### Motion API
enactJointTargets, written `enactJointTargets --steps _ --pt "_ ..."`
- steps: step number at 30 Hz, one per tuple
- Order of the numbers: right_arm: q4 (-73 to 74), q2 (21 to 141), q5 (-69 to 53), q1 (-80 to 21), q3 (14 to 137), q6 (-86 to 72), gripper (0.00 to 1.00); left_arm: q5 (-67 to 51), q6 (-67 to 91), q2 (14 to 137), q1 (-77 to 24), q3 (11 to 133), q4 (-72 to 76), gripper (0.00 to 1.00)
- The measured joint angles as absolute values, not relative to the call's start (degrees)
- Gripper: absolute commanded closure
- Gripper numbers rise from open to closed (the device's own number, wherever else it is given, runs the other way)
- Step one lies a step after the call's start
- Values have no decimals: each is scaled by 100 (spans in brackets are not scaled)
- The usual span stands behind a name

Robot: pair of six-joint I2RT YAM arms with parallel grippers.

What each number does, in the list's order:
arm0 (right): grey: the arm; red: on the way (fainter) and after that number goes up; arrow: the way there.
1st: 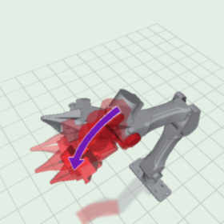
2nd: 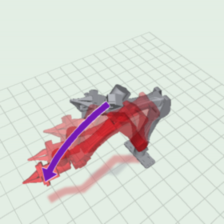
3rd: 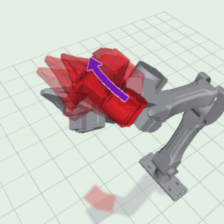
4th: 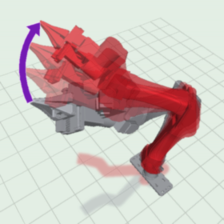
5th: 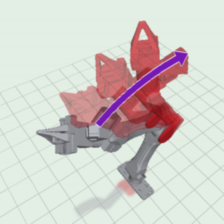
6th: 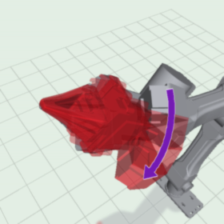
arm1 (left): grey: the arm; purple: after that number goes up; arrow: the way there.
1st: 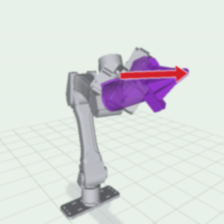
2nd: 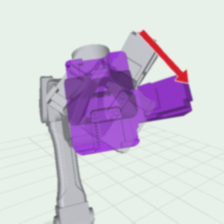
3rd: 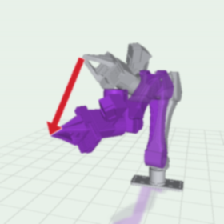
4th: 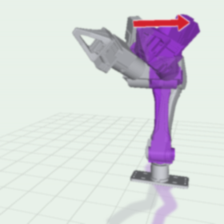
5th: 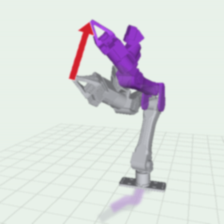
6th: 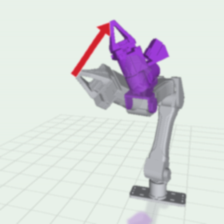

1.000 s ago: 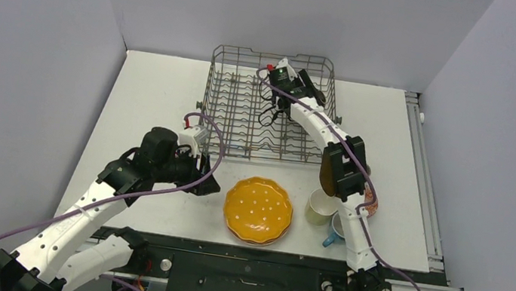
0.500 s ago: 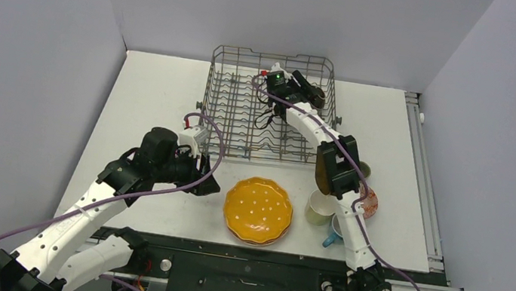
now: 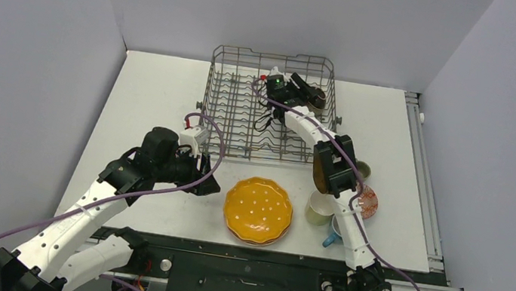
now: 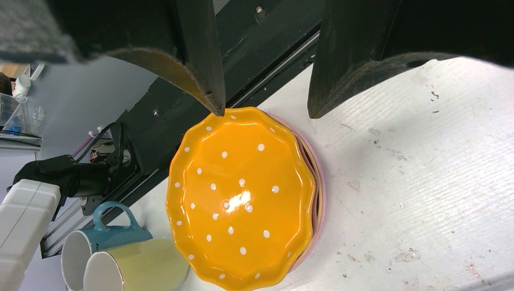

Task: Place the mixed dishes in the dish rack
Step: Turn the bowl upside down on the dish rack.

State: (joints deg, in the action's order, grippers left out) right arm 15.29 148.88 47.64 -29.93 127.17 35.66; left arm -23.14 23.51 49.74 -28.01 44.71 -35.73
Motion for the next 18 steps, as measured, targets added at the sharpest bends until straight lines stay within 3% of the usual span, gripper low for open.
enactJointTargets --steps 4,7,9,18 --pt "1417 14888 4764 -2993 12700 3581 97 -2314 2351 4974 -2801 4471 -3573 51" --pt "1352 14888 4777 -2993 12652 3583 75 -2314 2351 4976 -2801 4471 -3573 51" --pt "1321 14888 4779 -2993 12632 3581 67 -2314 2351 4980 -2801 4471 -3573 51" --pt "1092 14888 4917 -3039 12466 3579 46 -2314 2351 5011 -2753 4471 -3573 51"
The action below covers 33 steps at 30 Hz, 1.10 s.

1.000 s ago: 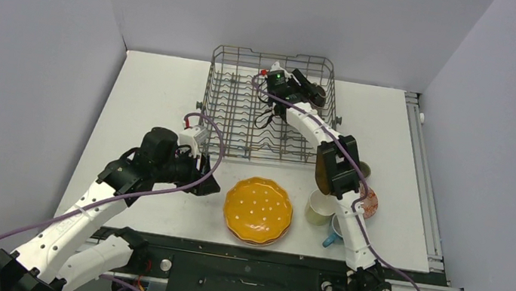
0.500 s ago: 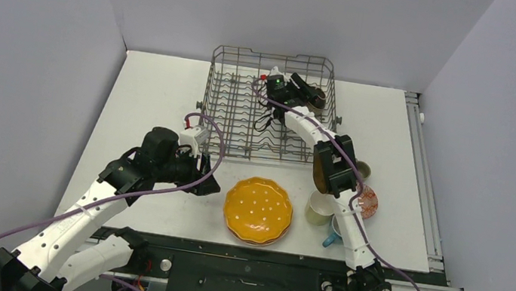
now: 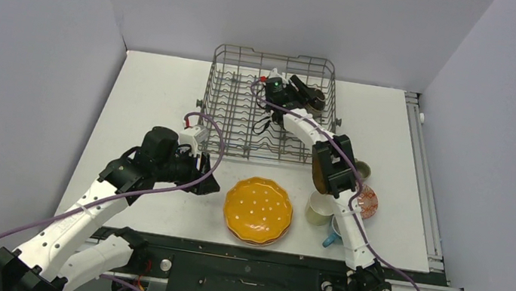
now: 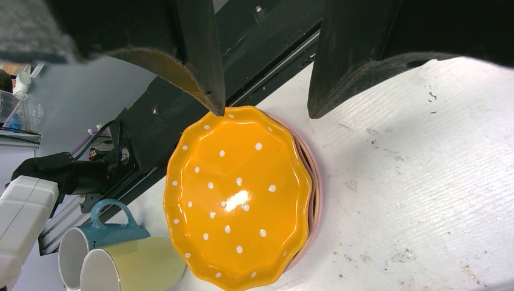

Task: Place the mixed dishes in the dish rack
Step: Turn the bowl upside down on the dish rack.

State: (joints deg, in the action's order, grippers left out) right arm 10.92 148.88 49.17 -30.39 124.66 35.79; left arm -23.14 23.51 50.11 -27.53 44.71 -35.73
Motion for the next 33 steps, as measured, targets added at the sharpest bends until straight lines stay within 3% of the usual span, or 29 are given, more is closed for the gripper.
enactJointTargets --steps 12,33 --pt "1063 14883 4969 -3089 12276 3500 23 -2314 2351 5013 -2753 4471 -3573 51" --pt "1632 14420 4598 -3155 11850 2851 15 -2272 2351 5011 -2753 4471 -3573 51"
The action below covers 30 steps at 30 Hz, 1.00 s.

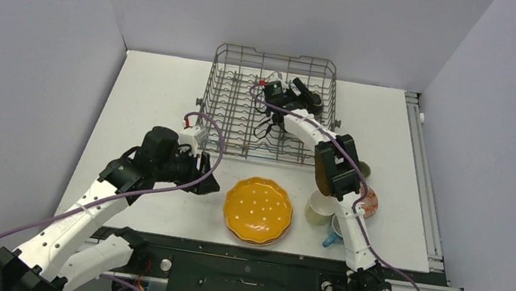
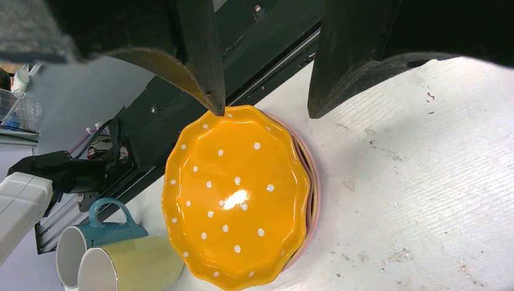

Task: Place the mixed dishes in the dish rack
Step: Turn the bowl upside down on the dish rack.

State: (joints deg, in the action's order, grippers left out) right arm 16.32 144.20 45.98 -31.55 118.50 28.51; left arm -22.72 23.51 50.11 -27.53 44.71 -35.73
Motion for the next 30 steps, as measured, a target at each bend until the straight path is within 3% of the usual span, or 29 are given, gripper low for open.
enactJointTargets --steps 19,30 --pt "2296 13679 4206 -3424 11441 2108 15 -2169 2353 4939 -2753 4471 -3575 50" --pt "2543 12868 3833 -3535 10547 1538 16 -2119 2353 4899 -2753 4469 -3575 49"
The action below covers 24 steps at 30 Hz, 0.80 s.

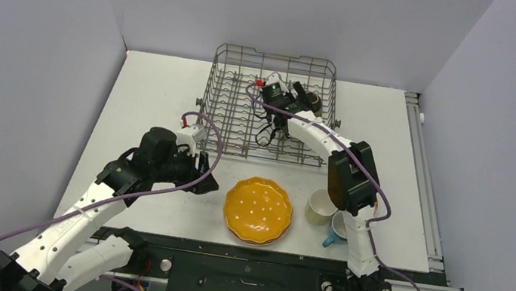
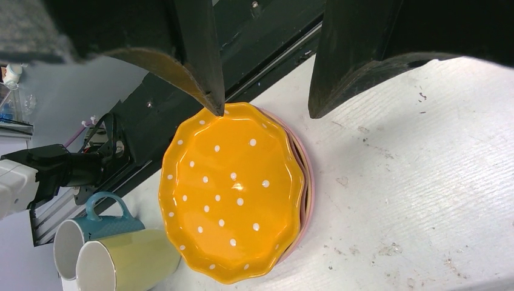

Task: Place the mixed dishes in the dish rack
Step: Turn the bowl upside down on the dish rack.

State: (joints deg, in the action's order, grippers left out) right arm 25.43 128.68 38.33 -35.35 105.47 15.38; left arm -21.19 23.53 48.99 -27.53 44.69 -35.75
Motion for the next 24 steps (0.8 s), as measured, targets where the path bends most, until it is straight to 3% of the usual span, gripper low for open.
enactJointTargets --steps 8,24 --pt "2681 11799 3599 -3612 10101 1052 24 -2112 2362 4856 -2753 4469 -3575 44" --pt "3496 10001 3249 -3647 8914 -259 27 -2071 2377 4781 -2753 4460 -3577 35"
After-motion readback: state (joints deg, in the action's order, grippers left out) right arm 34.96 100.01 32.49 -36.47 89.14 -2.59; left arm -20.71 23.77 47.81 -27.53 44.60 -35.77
